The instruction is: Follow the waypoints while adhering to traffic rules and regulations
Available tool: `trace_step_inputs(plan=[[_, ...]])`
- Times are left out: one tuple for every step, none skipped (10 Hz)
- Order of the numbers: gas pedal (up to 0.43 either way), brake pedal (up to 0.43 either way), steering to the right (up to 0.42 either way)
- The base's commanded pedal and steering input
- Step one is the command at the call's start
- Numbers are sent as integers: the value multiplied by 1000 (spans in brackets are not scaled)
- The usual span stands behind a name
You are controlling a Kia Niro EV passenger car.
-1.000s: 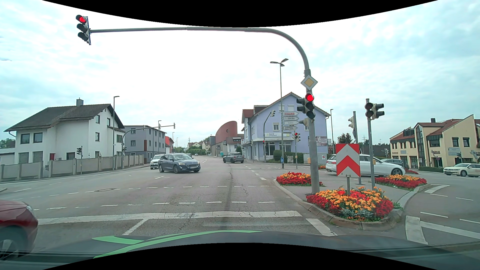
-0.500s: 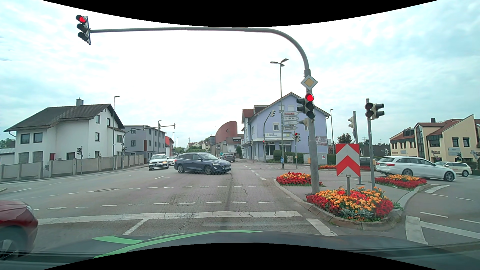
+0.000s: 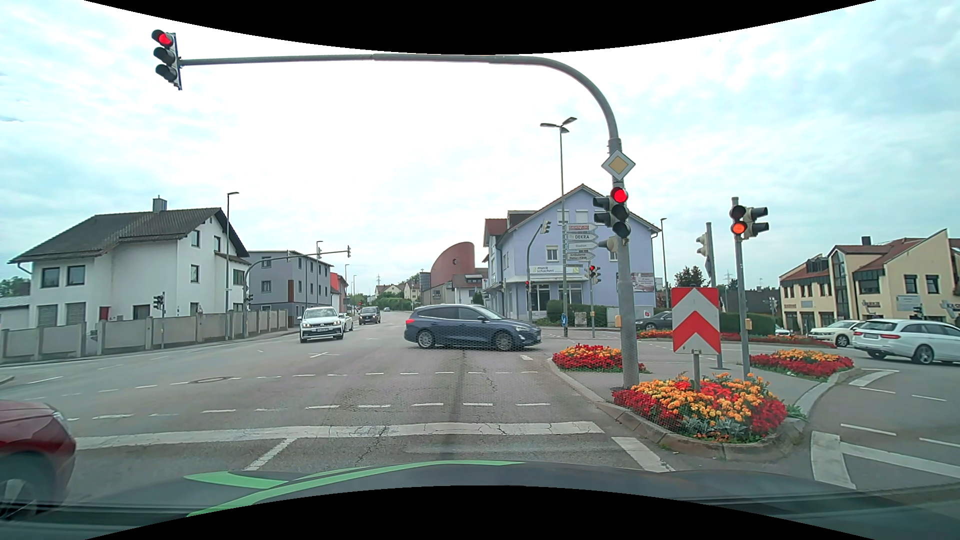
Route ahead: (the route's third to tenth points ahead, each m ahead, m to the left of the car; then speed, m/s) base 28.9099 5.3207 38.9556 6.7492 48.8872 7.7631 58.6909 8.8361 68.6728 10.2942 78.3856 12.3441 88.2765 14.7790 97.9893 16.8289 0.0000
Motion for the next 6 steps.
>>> trace_step_inputs(plan=[[0,238,5],[0,238,4],[0,238,5],[0,238,5],[0,238,5],[0,238,4]])
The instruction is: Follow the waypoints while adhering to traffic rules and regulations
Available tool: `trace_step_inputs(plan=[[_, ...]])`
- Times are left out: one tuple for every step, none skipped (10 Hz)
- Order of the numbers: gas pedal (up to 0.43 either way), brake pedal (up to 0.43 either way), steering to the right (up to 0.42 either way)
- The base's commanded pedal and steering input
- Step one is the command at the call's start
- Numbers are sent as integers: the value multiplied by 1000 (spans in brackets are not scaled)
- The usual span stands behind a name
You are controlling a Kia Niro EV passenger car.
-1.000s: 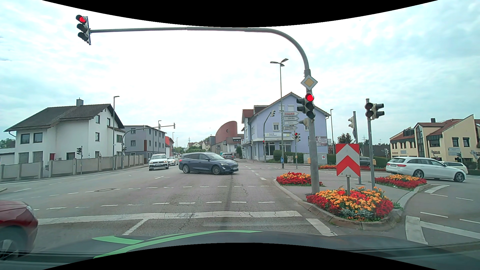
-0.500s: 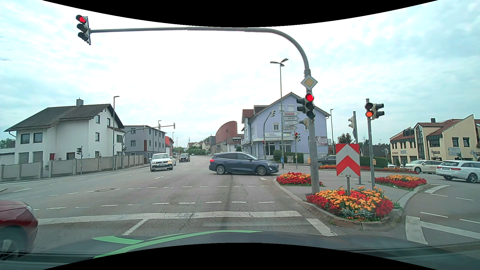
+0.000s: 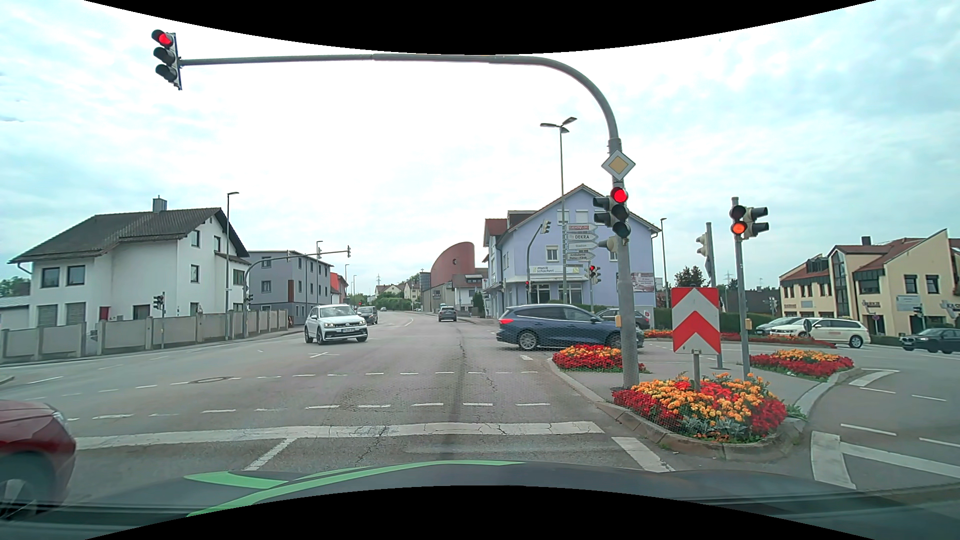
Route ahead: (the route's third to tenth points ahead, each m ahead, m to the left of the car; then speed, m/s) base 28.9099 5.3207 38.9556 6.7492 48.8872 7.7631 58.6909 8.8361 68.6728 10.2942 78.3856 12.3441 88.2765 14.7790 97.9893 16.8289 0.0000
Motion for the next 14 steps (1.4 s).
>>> trace_step_inputs(plan=[[0,232,4],[0,238,5],[0,238,5],[0,238,5],[0,238,5],[0,238,4],[0,238,4],[0,238,5],[0,238,5],[0,238,4],[0,238,5],[0,238,5],[0,238,5],[0,238,4]])
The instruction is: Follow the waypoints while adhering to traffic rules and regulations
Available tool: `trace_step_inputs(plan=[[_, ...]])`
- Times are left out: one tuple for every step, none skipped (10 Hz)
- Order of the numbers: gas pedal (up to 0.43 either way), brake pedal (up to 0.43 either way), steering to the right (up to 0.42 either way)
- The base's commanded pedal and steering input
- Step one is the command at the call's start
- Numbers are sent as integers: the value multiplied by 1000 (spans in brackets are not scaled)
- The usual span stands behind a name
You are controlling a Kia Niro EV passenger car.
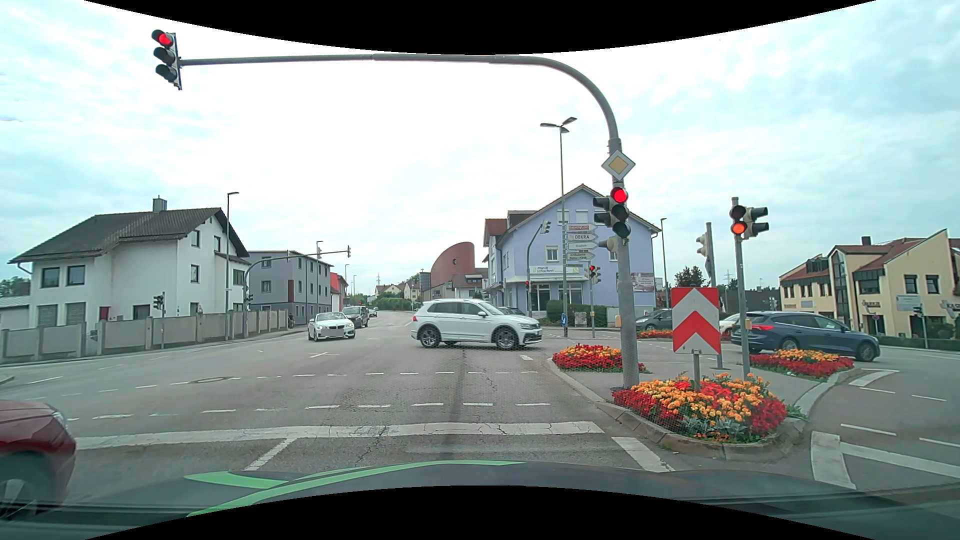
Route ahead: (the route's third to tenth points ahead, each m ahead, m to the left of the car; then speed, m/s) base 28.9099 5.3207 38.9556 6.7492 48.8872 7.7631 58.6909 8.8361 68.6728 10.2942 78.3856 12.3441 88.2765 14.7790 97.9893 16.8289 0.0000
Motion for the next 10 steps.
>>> trace_step_inputs(plan=[[0,238,5],[0,238,5],[0,238,5],[0,244,4],[0,238,4],[0,238,5],[0,238,5],[0,238,5],[0,238,5],[0,238,4]])
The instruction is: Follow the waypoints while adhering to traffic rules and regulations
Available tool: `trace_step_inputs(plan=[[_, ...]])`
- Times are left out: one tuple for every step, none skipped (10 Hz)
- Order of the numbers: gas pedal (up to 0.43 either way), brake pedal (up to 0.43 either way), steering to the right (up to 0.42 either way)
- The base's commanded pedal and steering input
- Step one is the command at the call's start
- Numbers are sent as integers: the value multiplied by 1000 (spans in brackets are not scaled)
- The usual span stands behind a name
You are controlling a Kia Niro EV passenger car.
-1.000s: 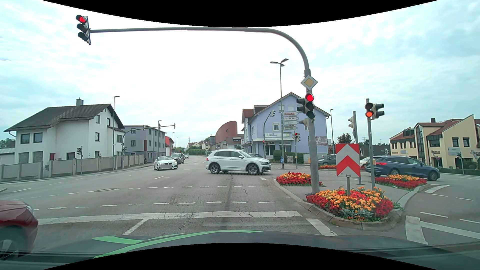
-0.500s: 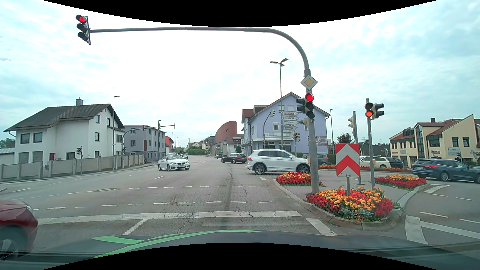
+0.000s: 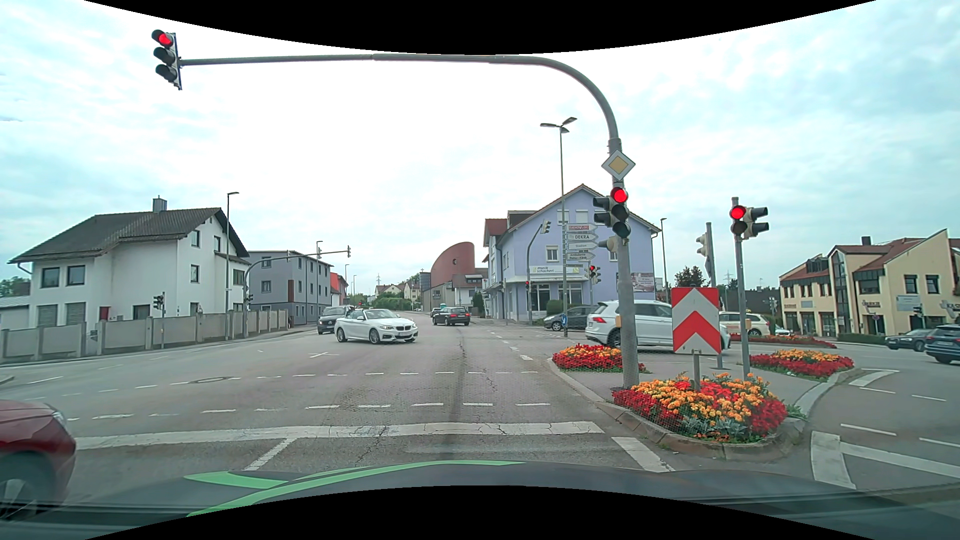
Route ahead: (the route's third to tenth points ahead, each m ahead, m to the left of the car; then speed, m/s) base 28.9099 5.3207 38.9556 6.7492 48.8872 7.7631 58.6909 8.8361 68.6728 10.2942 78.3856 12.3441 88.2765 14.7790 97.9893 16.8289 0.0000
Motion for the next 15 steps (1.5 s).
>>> trace_step_inputs(plan=[[0,238,5],[0,238,4],[0,238,5],[0,238,4],[0,244,5],[0,238,5],[0,238,5],[0,238,5],[0,244,5],[0,244,5],[0,244,5],[0,244,5],[0,244,4],[0,244,5],[0,244,5]])
